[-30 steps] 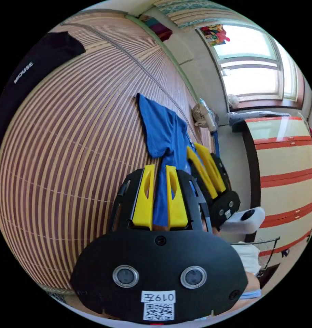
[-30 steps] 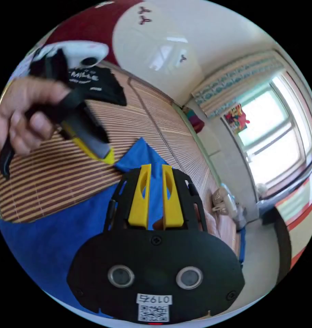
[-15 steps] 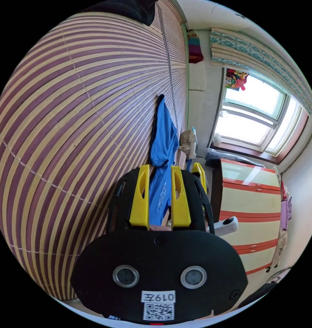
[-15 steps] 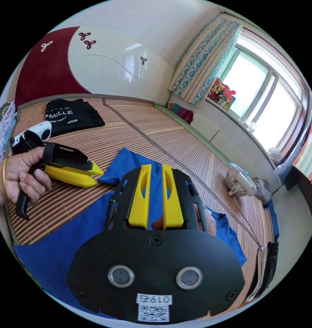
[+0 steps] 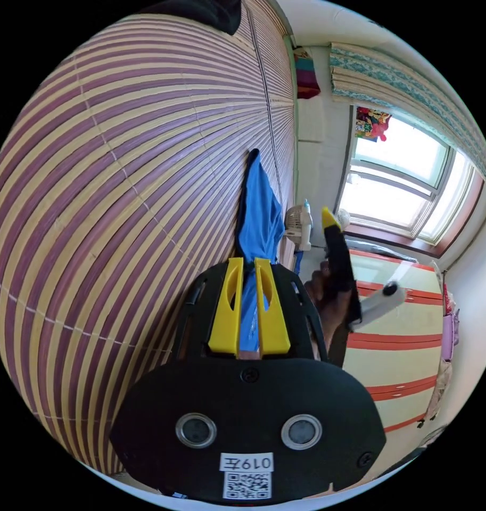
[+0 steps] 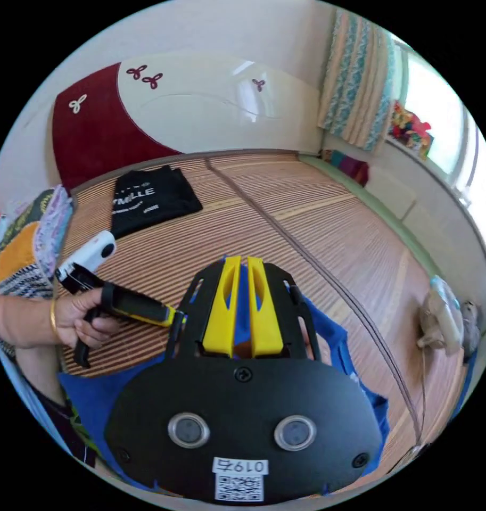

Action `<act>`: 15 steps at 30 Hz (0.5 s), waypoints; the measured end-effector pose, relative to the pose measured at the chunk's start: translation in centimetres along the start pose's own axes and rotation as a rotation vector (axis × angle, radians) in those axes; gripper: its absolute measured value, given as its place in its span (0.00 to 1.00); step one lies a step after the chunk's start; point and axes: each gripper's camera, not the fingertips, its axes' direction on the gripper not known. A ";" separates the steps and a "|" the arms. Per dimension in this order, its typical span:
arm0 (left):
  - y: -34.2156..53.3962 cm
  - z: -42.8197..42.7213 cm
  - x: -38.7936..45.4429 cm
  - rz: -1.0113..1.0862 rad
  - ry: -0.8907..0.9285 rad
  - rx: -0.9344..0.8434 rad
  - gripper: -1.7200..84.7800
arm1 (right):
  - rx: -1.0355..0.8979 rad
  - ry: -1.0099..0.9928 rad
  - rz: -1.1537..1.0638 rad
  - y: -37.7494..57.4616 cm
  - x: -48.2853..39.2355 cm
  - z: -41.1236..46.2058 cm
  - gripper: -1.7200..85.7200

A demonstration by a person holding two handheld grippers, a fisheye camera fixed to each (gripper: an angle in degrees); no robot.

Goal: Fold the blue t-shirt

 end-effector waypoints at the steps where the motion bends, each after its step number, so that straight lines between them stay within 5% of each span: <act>1: 0.0 0.0 0.3 0.007 -0.024 -0.006 0.05 | -0.071 -0.063 -0.055 -3.3 1.1 1.8 0.08; 8: -0.1 -0.1 1.9 0.043 -0.070 -0.038 0.04 | -0.432 -0.012 -0.524 -17.0 -1.2 12.8 0.06; 15: -0.1 -0.6 3.5 0.071 -0.094 -0.049 0.05 | -0.630 -0.009 -0.698 -22.0 -1.4 19.8 0.07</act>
